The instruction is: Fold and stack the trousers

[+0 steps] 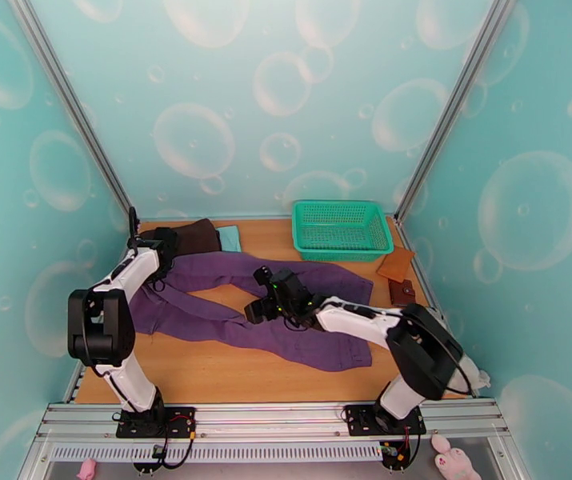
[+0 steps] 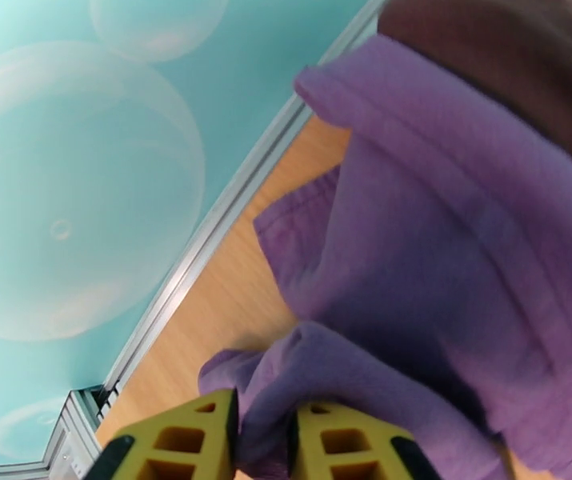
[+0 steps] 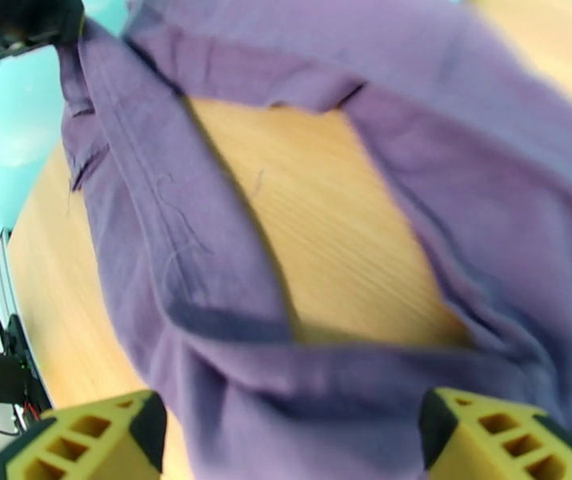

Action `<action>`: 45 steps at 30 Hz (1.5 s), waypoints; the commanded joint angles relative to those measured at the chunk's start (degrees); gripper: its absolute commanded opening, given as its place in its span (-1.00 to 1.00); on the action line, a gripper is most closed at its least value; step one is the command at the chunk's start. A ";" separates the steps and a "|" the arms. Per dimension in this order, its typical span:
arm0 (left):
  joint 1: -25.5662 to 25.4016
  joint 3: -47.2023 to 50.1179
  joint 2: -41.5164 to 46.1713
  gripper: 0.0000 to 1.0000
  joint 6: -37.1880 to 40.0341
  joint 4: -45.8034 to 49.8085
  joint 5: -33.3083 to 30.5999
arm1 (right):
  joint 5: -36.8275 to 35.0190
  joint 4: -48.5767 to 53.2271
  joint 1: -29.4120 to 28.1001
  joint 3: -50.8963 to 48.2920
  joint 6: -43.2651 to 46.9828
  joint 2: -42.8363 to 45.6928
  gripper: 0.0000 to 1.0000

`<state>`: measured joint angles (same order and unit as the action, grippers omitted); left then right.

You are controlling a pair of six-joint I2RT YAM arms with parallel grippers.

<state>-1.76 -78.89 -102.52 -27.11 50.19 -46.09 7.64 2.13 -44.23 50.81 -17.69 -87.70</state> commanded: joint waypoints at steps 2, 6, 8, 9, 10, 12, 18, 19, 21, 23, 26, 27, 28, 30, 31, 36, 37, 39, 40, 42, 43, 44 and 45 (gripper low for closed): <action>0.93 3.28 6.93 -0.32 -1.67 -9.59 1.88 | -11.83 3.35 -2.74 -6.16 -2.62 7.27 0.75; 1.49 8.74 14.26 -0.24 -0.41 -15.74 3.41 | -17.29 5.30 -10.74 -12.54 -2.59 11.09 0.75; 1.67 9.58 16.20 -0.22 0.08 -15.12 7.14 | -24.77 6.82 -14.78 -14.15 -4.75 12.64 0.76; 1.34 10.17 17.35 -0.22 0.46 -13.99 12.32 | -26.48 7.43 -16.39 -14.48 -4.87 13.11 0.77; 0.31 11.30 19.01 -0.21 0.34 -12.32 17.80 | -28.07 8.10 -17.70 -14.54 -5.53 13.15 0.79; -5.03 15.49 22.84 -0.22 0.82 -11.97 24.28 | -28.33 8.59 -17.96 -14.38 -6.85 11.65 0.80; -17.98 23.47 26.90 -0.24 -7.93 -1.41 20.94 | -29.11 6.68 -17.49 -10.88 -6.92 1.14 0.27; -19.09 25.03 27.80 -0.24 -9.46 -0.99 21.13 | -29.14 6.86 -17.19 -9.97 -6.69 -0.06 0.05; -20.28 27.76 29.35 -0.24 -11.04 -2.29 23.34 | -28.94 8.03 -15.92 -7.59 -5.71 -1.24 -0.47; -20.95 29.23 29.91 -0.23 -11.86 -4.08 27.14 | -27.49 9.52 -14.09 -5.69 -3.59 -0.97 -1.00; -22.72 31.72 29.67 -0.23 -13.41 -6.61 27.77 | -22.47 10.78 -11.05 -3.17 0.64 1.62 -1.00; -23.42 32.18 29.20 -0.23 -13.74 -7.00 28.18 | -20.62 12.00 -9.98 -2.08 1.78 2.54 -1.00; -24.12 32.68 28.82 -0.23 -13.93 -7.40 28.60 | -18.97 13.47 -9.11 -0.95 2.88 3.22 -1.00; -26.17 34.23 27.97 -0.23 -14.02 -9.18 30.08 | -16.12 17.64 -7.51 2.02 4.77 4.32 -1.00; -26.59 35.09 27.42 -0.23 -13.81 -10.42 31.05 | -14.26 19.10 -6.72 2.92 5.64 4.46 -1.00; -27.77 36.92 22.07 -0.24 -12.71 -17.20 34.61 | -6.07 20.72 1.48 4.76 6.07 1.45 -1.00; -27.77 36.83 21.14 -0.24 -12.42 -18.37 34.94 | -5.81 19.76 2.96 4.74 6.07 0.53 -1.00; -27.72 36.20 18.08 -0.24 -11.68 -21.00 35.17 | -4.83 16.52 5.77 4.61 6.46 -1.64 -1.00; -27.68 35.63 16.63 -0.24 -11.56 -21.64 34.56 | -4.72 14.97 6.66 4.67 6.78 -2.79 -1.00; -27.51 33.82 13.06 -0.24 -11.94 -22.32 31.33 | -5.85 12.17 8.23 5.63 6.84 -5.25 -1.00; -27.39 33.20 11.75 -0.24 -11.87 -22.94 30.41 | -6.07 11.22 8.67 6.24 7.26 -6.11 -1.00; -27.13 32.51 10.23 -0.23 -11.69 -23.73 29.91 | -6.48 10.27 8.94 6.80 7.56 -7.14 -0.95; -26.75 32.01 8.58 -0.23 -11.52 -24.41 29.52 | -6.99 10.18 9.13 7.65 7.67 -8.21 -0.76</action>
<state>-28.91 -45.21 -89.78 -39.18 30.37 -14.52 0.64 16.27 -35.59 55.48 -12.32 -93.84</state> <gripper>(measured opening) 0.383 0.078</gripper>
